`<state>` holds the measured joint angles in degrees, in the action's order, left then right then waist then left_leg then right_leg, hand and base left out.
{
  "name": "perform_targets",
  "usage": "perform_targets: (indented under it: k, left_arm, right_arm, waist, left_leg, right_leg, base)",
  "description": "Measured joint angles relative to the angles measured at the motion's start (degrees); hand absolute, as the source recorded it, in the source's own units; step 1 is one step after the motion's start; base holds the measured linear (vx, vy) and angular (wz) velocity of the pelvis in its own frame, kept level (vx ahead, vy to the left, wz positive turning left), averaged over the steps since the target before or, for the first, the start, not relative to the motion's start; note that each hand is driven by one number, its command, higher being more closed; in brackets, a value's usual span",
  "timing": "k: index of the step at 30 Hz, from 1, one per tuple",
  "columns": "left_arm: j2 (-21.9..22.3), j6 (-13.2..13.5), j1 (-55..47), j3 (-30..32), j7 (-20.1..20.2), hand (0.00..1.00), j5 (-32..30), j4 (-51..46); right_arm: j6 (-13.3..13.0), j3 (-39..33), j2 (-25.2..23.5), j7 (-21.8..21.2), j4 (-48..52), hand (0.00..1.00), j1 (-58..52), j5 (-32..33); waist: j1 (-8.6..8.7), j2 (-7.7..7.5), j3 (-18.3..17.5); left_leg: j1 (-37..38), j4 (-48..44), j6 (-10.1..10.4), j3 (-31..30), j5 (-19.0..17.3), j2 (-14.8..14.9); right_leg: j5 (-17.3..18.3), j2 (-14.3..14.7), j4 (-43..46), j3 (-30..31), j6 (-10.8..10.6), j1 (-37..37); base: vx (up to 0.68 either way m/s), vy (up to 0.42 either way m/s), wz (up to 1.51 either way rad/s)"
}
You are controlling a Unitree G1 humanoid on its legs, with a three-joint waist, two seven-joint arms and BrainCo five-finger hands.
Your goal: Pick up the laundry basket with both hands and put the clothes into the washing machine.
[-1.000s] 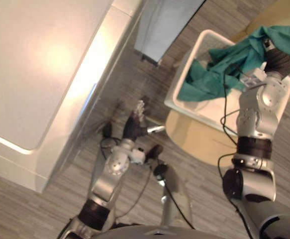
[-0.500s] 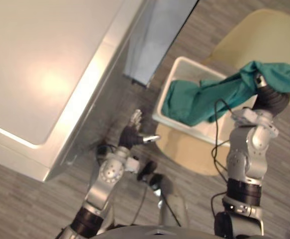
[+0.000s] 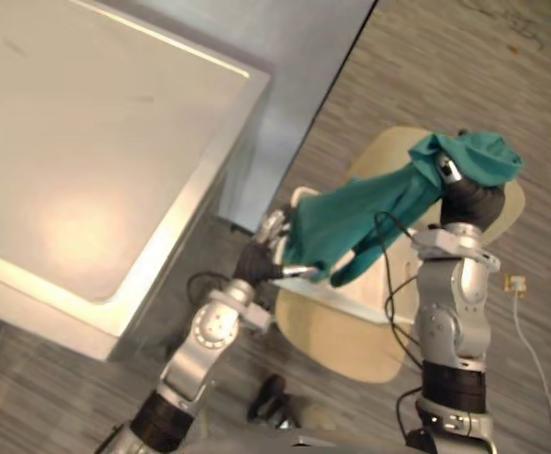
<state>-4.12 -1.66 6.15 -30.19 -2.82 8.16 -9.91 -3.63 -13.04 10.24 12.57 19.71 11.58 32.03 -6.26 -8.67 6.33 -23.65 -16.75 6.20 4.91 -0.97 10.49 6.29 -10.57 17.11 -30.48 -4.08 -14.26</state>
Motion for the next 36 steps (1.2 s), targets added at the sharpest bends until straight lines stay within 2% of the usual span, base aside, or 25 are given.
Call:
perform_targets:
  k: [6, 8, 13, 16, 20, 23, 24, 26, 27, 32, 36]
  left_arm:
    - [0.3, -0.5, 8.3, -5.0, 1.9, 0.00, -5.8, 7.6]
    - [1.2, -1.0, 12.4, -6.6, 0.9, 0.00, -11.5, 13.4]
    - [3.8, -1.8, 16.0, -7.6, -0.7, 0.00, -19.8, 18.7]
    - [4.7, -2.0, 17.4, -8.4, -0.7, 0.00, -20.8, 20.8]
    - [6.4, -2.3, 17.6, -8.8, -0.6, 0.00, -20.7, 22.8]
    - [7.8, -2.4, 18.0, -9.6, -0.5, 0.00, -18.3, 24.5]
    - [7.8, -2.4, 18.0, -10.9, -0.3, 0.00, -15.1, 24.6]
    - [7.9, -2.4, 18.0, -11.2, 0.1, 0.00, -12.8, 24.7]
    - [7.9, -2.6, 18.0, -11.2, 0.7, 0.00, -8.9, 24.7]
    - [8.1, -3.1, 18.0, -12.6, 1.7, 0.00, 1.4, 24.6]
    - [8.7, -4.8, 18.1, -12.0, 0.7, 0.00, 3.0, 24.9]
  right_arm:
    - [0.0, 4.5, 0.0, -1.4, 0.2, 1.00, 3.0, 2.7]
    - [-0.1, 6.7, -0.3, -1.7, 2.2, 1.00, 3.3, 4.5]
    - [-2.9, 10.5, -2.4, -2.1, 6.5, 1.00, 3.5, 8.4]
    - [-3.9, 12.3, -3.2, -2.2, 6.8, 1.00, 3.5, 9.3]
    - [-4.0, 13.9, -3.9, -2.2, 7.2, 1.00, 3.5, 10.9]
    - [-4.0, 15.1, -4.2, -2.2, 9.2, 1.00, 3.1, 11.2]
    - [-4.0, 15.2, -4.4, -2.2, 9.3, 1.00, 3.1, 11.5]
    - [-4.0, 15.2, -4.7, -2.2, 9.3, 1.00, 3.1, 11.5]
    - [-4.0, 15.4, -5.3, -2.2, 9.3, 1.00, 3.1, 11.6]
    - [-4.1, 16.9, -5.2, -2.2, 9.3, 1.00, 3.0, 12.9]
    - [-4.1, 17.4, -5.3, -2.2, 9.3, 1.00, 3.0, 13.1]
  waist:
    - [0.18, -0.12, -1.9]
    - [0.36, -0.26, -2.6]
    - [0.85, -0.26, -4.3]
    - [1.24, -0.23, -4.6]
    - [1.32, -0.21, -5.0]
    - [1.40, -0.24, -5.6]
    - [1.54, -0.16, -6.2]
    - [1.65, -0.14, -6.2]
    - [1.71, -0.12, -6.2]
    - [1.83, 0.04, -6.5]
    - [1.81, 0.06, -6.6]
  left_leg:
    - [2.1, 1.1, -0.1, 1.7, 0.0, 0.1]
    - [2.8, 1.5, -0.2, 2.0, -0.1, 0.1]
    - [2.8, 1.8, -0.4, 2.8, -0.1, 0.0]
    - [2.8, 1.8, -0.4, 2.8, -0.1, -0.1]
    - [2.8, 1.8, -0.4, 2.7, -0.1, -0.1]
    - [2.8, 1.8, -0.4, 2.7, -0.1, -0.1]
    - [2.9, 1.8, -0.4, 2.6, -0.1, -0.1]
    - [3.2, 1.9, -0.4, 2.6, -0.1, -0.1]
    - [3.8, 2.0, -0.4, 2.7, -0.1, -0.1]
    - [3.9, 2.0, -0.4, 2.7, -0.1, -0.2]
    - [3.9, 2.0, -0.5, 2.7, -0.1, -0.4]
  right_leg:
    - [-2.3, 0.9, -3.7, 1.6, -0.2, 1.7]
    - [-2.7, 1.0, -4.5, 1.7, -0.3, 2.3]
    - [-3.6, 1.1, -5.9, 1.8, -0.4, 2.3]
    - [-3.7, 1.1, -6.0, 1.7, -0.5, 2.5]
    - [-3.7, 1.1, -6.0, 1.6, -0.5, 2.6]
    - [-3.7, 1.0, -6.1, 1.5, -0.5, 2.6]
    - [-3.7, 1.0, -6.1, 1.5, -0.5, 2.8]
    - [-3.7, 1.0, -6.2, 1.5, -0.5, 3.2]
    - [-3.7, 1.0, -6.3, 1.5, -0.5, 3.8]
    - [-3.7, 1.0, -6.5, 1.4, -0.6, 4.0]
    - [-3.8, 0.9, -6.5, 1.3, -0.7, 4.1]
  base:
    - [0.00, 0.045, -0.14]
    - [-0.02, 0.035, -0.07]
    - [0.00, 0.037, -0.06]
    - [0.01, 0.037, 0.01]
    - [0.00, 0.000, 0.00]
    - [0.00, 0.010, 0.01]
    - [-0.01, 0.026, 0.04]
    - [-0.01, 0.016, 0.02]
    - [0.00, 0.000, 0.00]
    - [-0.02, 0.017, 0.01]
    - [0.00, 0.000, 0.00]
